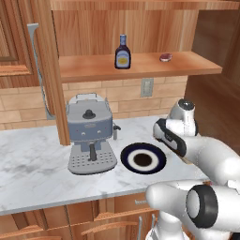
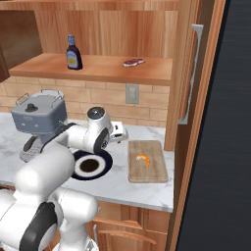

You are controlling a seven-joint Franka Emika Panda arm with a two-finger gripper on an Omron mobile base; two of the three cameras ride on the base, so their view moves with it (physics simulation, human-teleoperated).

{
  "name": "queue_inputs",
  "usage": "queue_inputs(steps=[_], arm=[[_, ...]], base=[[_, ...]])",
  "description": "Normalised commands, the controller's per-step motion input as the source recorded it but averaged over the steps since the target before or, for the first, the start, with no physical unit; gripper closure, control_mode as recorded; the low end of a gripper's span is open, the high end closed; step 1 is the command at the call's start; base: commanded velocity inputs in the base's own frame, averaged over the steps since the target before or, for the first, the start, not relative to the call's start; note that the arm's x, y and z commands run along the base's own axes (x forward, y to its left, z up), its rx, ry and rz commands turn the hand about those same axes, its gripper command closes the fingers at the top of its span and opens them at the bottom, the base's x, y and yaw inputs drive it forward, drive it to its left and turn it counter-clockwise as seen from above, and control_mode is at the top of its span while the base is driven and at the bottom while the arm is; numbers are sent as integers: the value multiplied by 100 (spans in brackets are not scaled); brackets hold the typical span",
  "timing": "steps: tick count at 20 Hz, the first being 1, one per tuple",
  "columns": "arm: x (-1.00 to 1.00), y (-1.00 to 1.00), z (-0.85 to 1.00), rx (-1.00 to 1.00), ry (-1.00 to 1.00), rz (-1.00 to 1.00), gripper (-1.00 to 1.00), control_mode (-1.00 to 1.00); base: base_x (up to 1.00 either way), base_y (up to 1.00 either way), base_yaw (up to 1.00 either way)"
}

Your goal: Pick the shrimp from the plate and place it on the cutting board. Then pick the condiment bottle from the cabinet and place it next to the cutting board.

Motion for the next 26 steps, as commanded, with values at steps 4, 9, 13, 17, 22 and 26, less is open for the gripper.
queue_inputs(steps=[4,9,13,17,22,26], arm=[[-13,46,29,4,-1,0,-100,-100],[-8,45,24,5,-1,4,-100,-100],[-6,25,16,5,-3,13,-100,-100],[-3,12,12,6,-4,21,-100,-100],[0,11,8,5,-3,25,-100,-100],[-1,28,8,1,-4,25,-100,-100]], base=[[0,0,0],[0,0,0],[0,0,0],[0,0,0],[0,0,0],[0,0,0]])
